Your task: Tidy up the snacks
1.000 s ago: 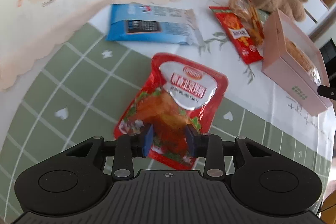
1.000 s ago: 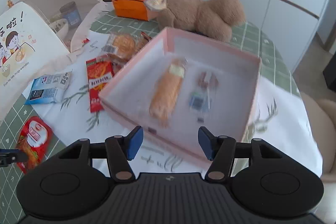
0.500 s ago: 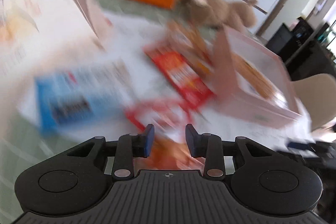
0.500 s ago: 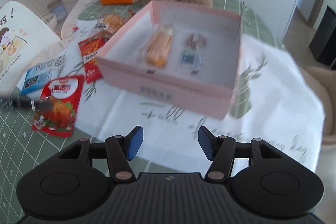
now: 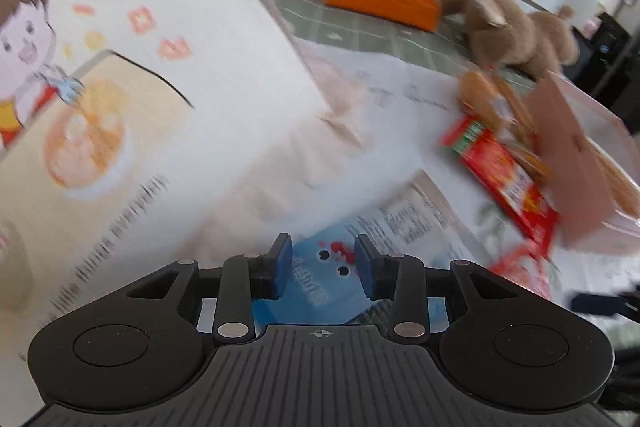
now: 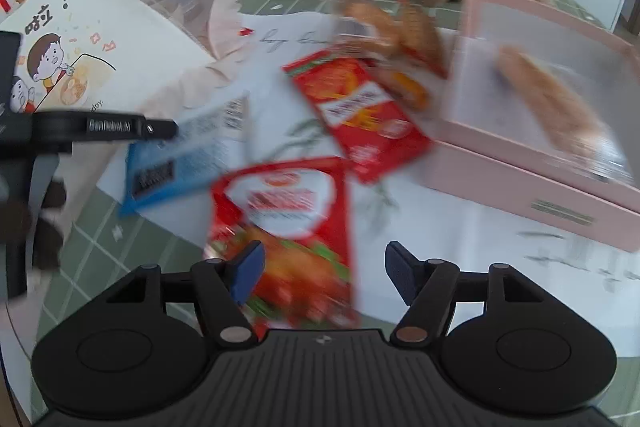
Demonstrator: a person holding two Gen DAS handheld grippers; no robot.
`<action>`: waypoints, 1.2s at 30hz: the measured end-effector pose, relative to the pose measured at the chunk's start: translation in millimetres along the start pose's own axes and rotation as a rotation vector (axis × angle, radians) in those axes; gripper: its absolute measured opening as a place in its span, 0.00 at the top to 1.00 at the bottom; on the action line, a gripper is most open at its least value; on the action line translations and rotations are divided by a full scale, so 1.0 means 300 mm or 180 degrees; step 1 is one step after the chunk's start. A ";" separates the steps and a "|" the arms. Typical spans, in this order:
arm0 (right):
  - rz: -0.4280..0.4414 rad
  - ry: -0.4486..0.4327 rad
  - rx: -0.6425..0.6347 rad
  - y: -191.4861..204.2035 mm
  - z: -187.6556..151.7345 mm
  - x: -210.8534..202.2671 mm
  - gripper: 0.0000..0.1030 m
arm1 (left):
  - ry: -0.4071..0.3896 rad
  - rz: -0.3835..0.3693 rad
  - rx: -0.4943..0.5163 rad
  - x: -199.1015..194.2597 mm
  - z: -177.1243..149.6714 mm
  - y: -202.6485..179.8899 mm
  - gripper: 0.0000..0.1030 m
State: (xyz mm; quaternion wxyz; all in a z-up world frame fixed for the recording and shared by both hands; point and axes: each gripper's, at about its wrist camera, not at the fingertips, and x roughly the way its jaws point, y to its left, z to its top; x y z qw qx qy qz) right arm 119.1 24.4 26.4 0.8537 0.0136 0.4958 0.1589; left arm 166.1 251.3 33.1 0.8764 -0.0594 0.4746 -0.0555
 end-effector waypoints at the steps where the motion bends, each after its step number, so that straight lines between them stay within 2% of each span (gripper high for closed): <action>1: -0.0019 0.0018 0.0000 0.024 0.009 0.021 0.35 | 0.0047 -0.0085 0.0036 -0.004 -0.009 -0.015 0.62; 3: -0.0088 0.0047 -0.0037 0.055 0.021 0.061 0.31 | 0.0137 -0.0243 0.0076 -0.017 -0.023 -0.022 0.62; 6: -0.0213 -0.0025 -0.0095 0.064 0.021 0.069 0.30 | 0.0204 -0.0322 0.0074 -0.029 -0.041 -0.029 0.63; 13: -0.0233 0.0046 -0.0096 -0.018 -0.042 0.011 0.31 | 0.0395 -0.0633 0.0319 -0.037 -0.104 -0.181 0.63; 14: -0.0287 0.0041 -0.0089 -0.037 -0.060 -0.005 0.31 | 0.0421 -0.0664 0.0319 -0.045 -0.111 -0.198 0.66; 16: -0.0375 0.0030 -0.0068 -0.081 -0.098 -0.040 0.31 | 0.0314 -0.0569 0.0289 -0.075 -0.116 -0.226 0.66; 19: -0.0467 -0.0020 0.0032 -0.177 -0.167 -0.100 0.31 | -0.0036 -0.0228 0.0252 -0.110 -0.079 -0.272 0.66; 20: -0.0501 -0.0043 0.0078 -0.216 -0.187 -0.117 0.31 | -0.0080 -0.0166 0.0187 -0.106 -0.061 -0.284 0.66; 24: -0.0586 -0.0090 0.0264 -0.338 -0.228 -0.166 0.30 | 0.0059 0.0116 0.0145 -0.009 -0.013 -0.373 0.66; 26: -0.0634 -0.0118 0.0329 -0.389 -0.241 -0.182 0.30 | 0.0173 0.0158 0.0229 0.038 -0.024 -0.420 0.66; 28: -0.0639 -0.0144 0.0360 -0.428 -0.256 -0.190 0.31 | 0.0095 0.0198 0.0370 0.042 -0.043 -0.470 0.66; 32: -0.0503 -0.0148 0.0405 -0.490 -0.288 -0.202 0.27 | 0.0290 -0.0072 0.0332 0.039 -0.045 -0.515 0.61; 34: -0.0487 -0.0157 0.0304 -0.497 -0.293 -0.202 0.22 | 0.0202 -0.0173 0.0192 0.021 -0.023 -0.518 0.61; 36: -0.0502 -0.0181 0.0225 -0.494 -0.300 -0.200 0.18 | -0.0012 -0.0088 0.0034 0.014 0.011 -0.518 0.61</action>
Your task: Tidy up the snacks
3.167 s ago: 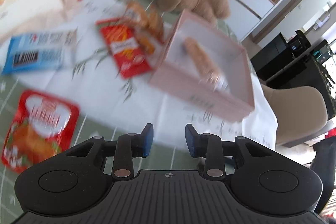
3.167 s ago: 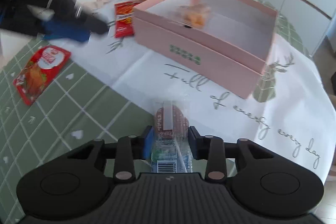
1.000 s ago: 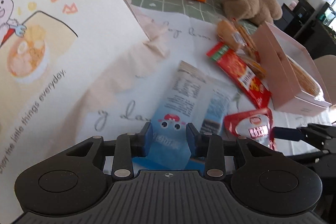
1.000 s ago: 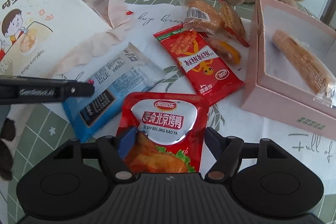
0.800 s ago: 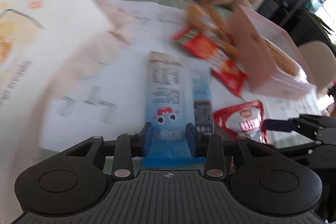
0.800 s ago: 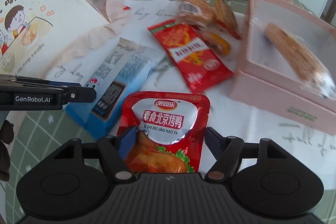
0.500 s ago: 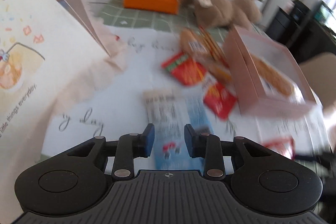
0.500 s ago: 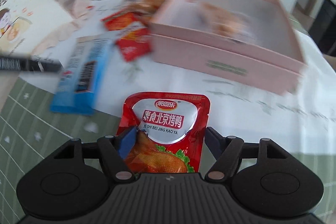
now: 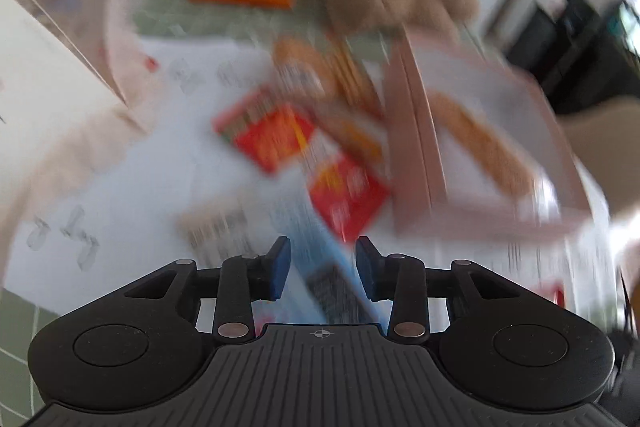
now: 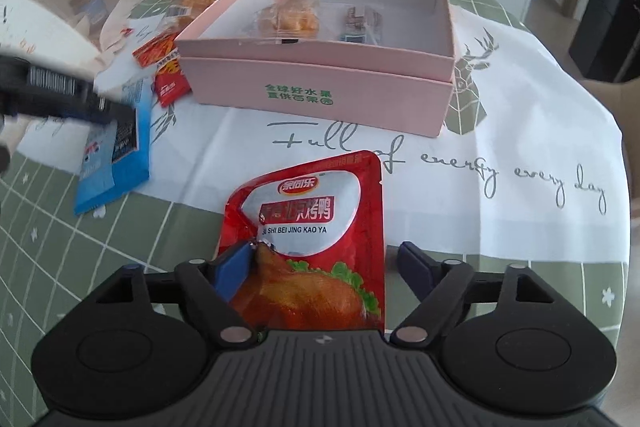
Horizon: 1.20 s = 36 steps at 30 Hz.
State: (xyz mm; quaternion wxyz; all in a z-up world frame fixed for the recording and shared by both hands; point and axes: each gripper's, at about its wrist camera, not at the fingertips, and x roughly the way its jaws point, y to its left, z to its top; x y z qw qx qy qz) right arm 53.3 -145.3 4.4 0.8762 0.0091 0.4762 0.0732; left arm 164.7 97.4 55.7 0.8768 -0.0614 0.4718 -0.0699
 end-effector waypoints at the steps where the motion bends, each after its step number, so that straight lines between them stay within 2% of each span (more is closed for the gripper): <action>1: -0.0012 -0.0013 -0.0009 0.005 -0.001 0.003 0.16 | -0.0083 0.0063 -0.0075 0.003 0.022 0.001 0.62; 5: -0.0027 -0.0058 -0.0056 0.021 -0.008 0.008 0.13 | -0.0132 0.0069 -0.0233 0.087 0.118 0.002 0.62; 7: -0.0035 -0.0081 -0.0110 0.028 -0.017 0.011 0.11 | -0.0218 0.0158 -0.0323 0.133 0.171 0.009 0.62; 9: -0.0053 -0.0087 -0.0157 0.031 -0.027 0.011 0.08 | -0.0146 0.0276 -0.0392 0.204 0.217 0.016 0.62; 10: -0.0061 -0.0086 -0.0157 0.032 -0.031 0.011 0.07 | -0.0047 0.0368 -0.0345 0.248 0.230 0.012 0.61; 11: -0.0066 -0.0083 -0.0157 0.033 -0.034 0.011 0.06 | -0.0022 0.0463 -0.0243 0.271 0.233 0.002 0.52; 13: -0.0068 -0.0073 -0.0166 0.034 -0.036 0.011 0.05 | -0.0059 0.0524 0.0016 0.262 0.222 -0.014 0.52; 19: -0.0019 -0.0098 -0.0256 0.033 -0.048 0.018 0.00 | 0.0090 0.0321 0.0773 0.195 0.067 -0.043 0.52; 21: -0.0046 -0.0103 -0.0281 0.043 -0.051 0.019 0.00 | 0.0111 0.0156 0.0799 0.160 0.018 -0.030 0.53; 24: -0.0073 -0.0122 -0.0276 0.048 -0.053 0.021 0.00 | 0.0244 -0.0247 0.0642 0.102 -0.035 0.003 0.54; 26: -0.0065 -0.0125 -0.0284 0.050 -0.052 0.022 0.00 | 0.0274 -0.0372 0.0410 0.060 -0.060 0.035 0.55; 28: -0.0041 -0.0091 -0.0314 0.051 -0.041 0.026 0.02 | 0.0188 -0.0257 0.0226 -0.007 -0.084 0.069 0.55; 30: 0.0028 -0.0069 -0.0303 0.050 -0.018 0.021 0.11 | 0.0089 -0.0001 0.0094 -0.075 -0.104 0.106 0.57; 33: -0.0023 -0.0292 -0.0341 0.083 0.029 -0.019 0.11 | 0.0043 0.0238 -0.0097 -0.142 -0.145 0.171 0.57; 36: 0.0130 -0.0344 -0.0489 0.170 0.097 -0.023 0.11 | 0.0133 0.0323 -0.0172 -0.143 -0.184 0.222 0.57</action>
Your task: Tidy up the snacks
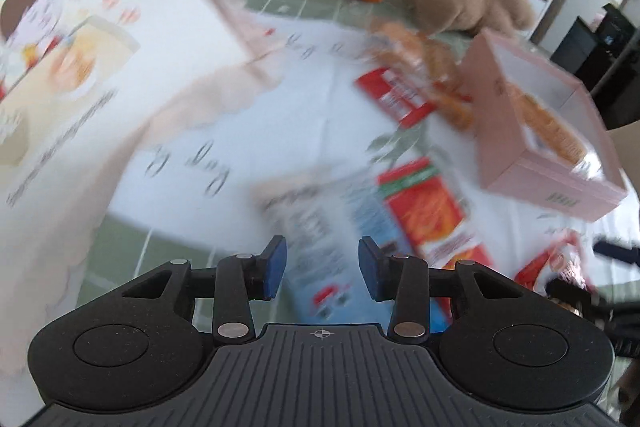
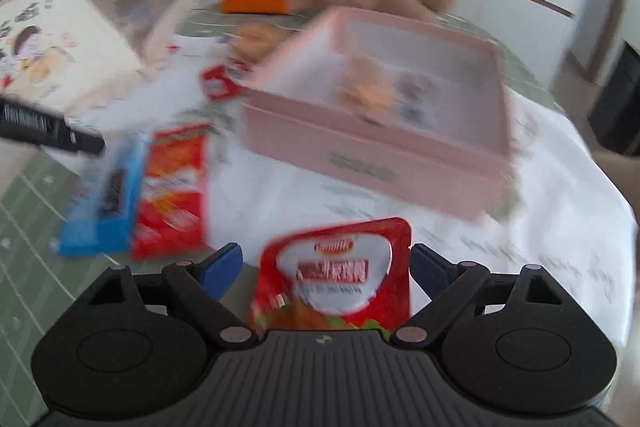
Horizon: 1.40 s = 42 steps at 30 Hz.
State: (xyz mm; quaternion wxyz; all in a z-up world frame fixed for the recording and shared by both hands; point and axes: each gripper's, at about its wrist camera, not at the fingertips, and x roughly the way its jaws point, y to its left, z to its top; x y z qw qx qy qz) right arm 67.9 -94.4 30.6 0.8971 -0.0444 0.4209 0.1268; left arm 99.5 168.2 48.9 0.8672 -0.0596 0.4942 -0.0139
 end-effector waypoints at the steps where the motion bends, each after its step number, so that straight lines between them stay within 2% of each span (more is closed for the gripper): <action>1: 0.0080 0.0002 -0.0044 0.034 0.028 0.014 0.11 | 0.0048 -0.0011 -0.0033 0.010 -0.013 0.016 0.57; 6: 0.0421 0.0089 -0.0218 0.225 0.150 0.128 0.11 | 0.0165 -0.0121 -0.0171 0.045 -0.060 0.068 0.56; 8: 0.0483 0.0246 -0.0208 0.280 0.173 0.195 0.22 | 0.0160 -0.0197 -0.0229 0.049 -0.060 0.084 0.56; 9: 0.0460 0.0330 -0.0217 0.296 0.176 0.220 0.39 | 0.0156 -0.0261 -0.0254 0.052 -0.056 0.090 0.56; 10: 0.0405 0.0414 -0.0257 0.307 0.174 0.239 0.46 | 0.0151 -0.0310 -0.0256 0.057 -0.053 0.092 0.57; 11: 0.0319 0.0365 -0.0355 0.320 0.169 0.232 0.48 | 0.0136 -0.0353 -0.0218 0.063 -0.049 0.089 0.57; 16: 0.0242 0.0472 -0.0315 0.249 0.110 0.168 0.52 | 0.0049 -0.0504 0.0178 0.101 -0.019 0.021 0.56; 18: 0.0283 0.0526 -0.0190 0.198 0.072 0.136 0.52 | 0.0061 -0.0659 0.0449 0.118 -0.006 -0.029 0.56; 21: 0.0181 0.0554 -0.0023 0.127 0.010 0.080 0.52 | 0.0155 -0.0905 0.0990 0.138 0.004 -0.136 0.55; 23: 0.0139 0.0555 0.0084 0.081 -0.024 0.050 0.52 | 0.0133 -0.0818 0.1028 0.127 0.011 -0.173 0.57; 26: -0.0016 0.0511 0.0201 0.019 -0.061 0.013 0.53 | -0.0050 -0.0572 0.0742 0.084 0.028 -0.209 0.57; 28: -0.0068 0.0427 0.0280 -0.021 -0.074 -0.014 0.57 | -0.0068 -0.0613 0.0576 0.071 0.036 -0.240 0.57; 29: -0.0079 0.0365 0.0323 -0.044 -0.079 -0.030 0.60 | -0.0034 -0.0612 0.0601 0.074 0.030 -0.274 0.57; 31: -0.0095 0.0302 0.0357 -0.079 -0.081 -0.049 0.61 | 0.0088 -0.0452 0.0838 0.103 0.002 -0.361 0.57; 32: -0.0119 0.0283 0.0362 -0.097 -0.080 -0.053 0.61 | 0.0162 -0.0357 0.0950 0.124 -0.013 -0.398 0.55; 35: -0.0203 0.0242 0.0351 -0.141 -0.089 -0.069 0.58 | 0.0108 -0.0143 0.1205 0.136 -0.059 -0.491 0.44; 36: -0.0211 0.0223 0.0340 -0.149 -0.093 -0.078 0.54 | 0.0123 -0.0139 0.1222 0.141 -0.063 -0.512 0.40; 38: -0.0215 0.0148 0.0318 -0.173 -0.104 -0.100 0.46 | 0.0181 -0.0177 0.1231 0.153 -0.066 -0.529 0.20; 40: -0.0223 0.0104 0.0313 -0.198 -0.112 -0.116 0.42 | 0.0220 -0.0216 0.1221 0.164 -0.070 -0.546 0.12; 42: -0.0220 0.0086 0.0324 -0.224 -0.122 -0.125 0.42 | 0.0199 -0.0232 0.1210 0.164 -0.074 -0.547 0.10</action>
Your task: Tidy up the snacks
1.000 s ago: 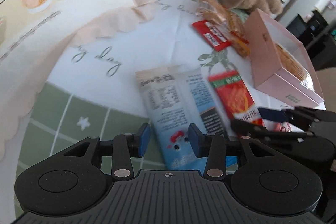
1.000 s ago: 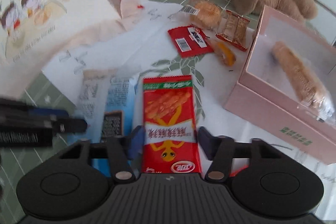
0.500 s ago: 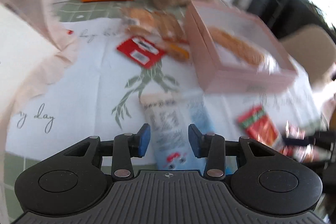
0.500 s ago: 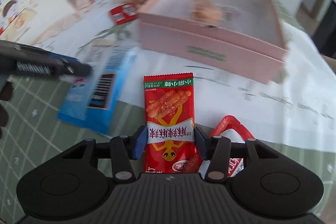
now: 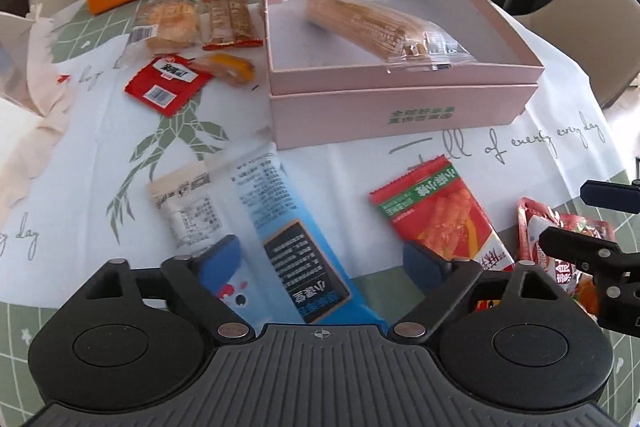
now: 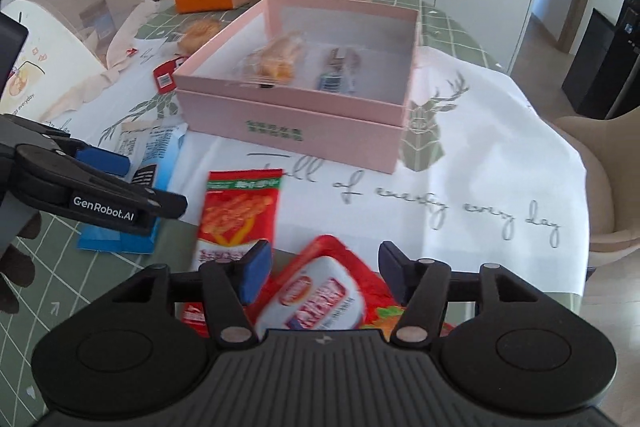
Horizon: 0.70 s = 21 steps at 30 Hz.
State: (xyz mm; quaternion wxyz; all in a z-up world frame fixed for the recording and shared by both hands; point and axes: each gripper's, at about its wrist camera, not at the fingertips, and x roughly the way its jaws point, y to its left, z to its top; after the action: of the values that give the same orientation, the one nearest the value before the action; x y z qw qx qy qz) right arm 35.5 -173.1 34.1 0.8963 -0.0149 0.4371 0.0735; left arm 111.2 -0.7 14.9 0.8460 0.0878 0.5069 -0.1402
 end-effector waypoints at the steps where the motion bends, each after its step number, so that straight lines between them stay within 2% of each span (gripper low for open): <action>1: 0.0008 0.0002 0.0005 -0.008 -0.004 -0.002 0.40 | -0.0031 -0.0007 -0.0011 -0.009 -0.005 0.006 0.12; 4: 0.0062 0.0030 0.0019 -0.036 -0.022 0.000 0.33 | -0.0125 0.0194 -0.0038 -0.034 -0.011 0.035 0.21; 6: 0.0085 0.0058 0.0034 -0.046 -0.044 0.005 0.32 | -0.0136 0.0369 -0.0037 -0.042 -0.017 0.069 0.21; 8: 0.0120 0.0134 0.0082 -0.057 -0.065 0.026 0.32 | -0.0093 0.0352 -0.0178 -0.041 -0.017 0.124 0.17; 11: 0.0226 0.0112 0.0165 -0.052 -0.084 0.033 0.26 | -0.0010 0.0291 -0.0491 -0.035 -0.011 0.199 0.12; 14: 0.0289 0.0097 0.0095 -0.015 -0.089 0.043 0.21 | 0.0058 0.0113 -0.0822 -0.007 -0.018 0.252 0.09; 18: 0.0217 0.0037 -0.0072 0.034 -0.104 0.057 0.13 | 0.0056 0.0280 -0.0721 0.022 -0.004 0.228 0.07; 21: 0.0229 -0.0024 -0.0045 0.034 -0.116 0.058 0.11 | 0.0117 0.0383 -0.0577 0.050 0.013 0.203 0.06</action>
State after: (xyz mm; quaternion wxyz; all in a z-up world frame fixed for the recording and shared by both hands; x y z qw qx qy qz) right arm 17.4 -164.1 -0.5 0.8946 -0.0052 0.4334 0.1088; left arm 141.0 53.4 3.7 0.8479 0.0438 0.5268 -0.0412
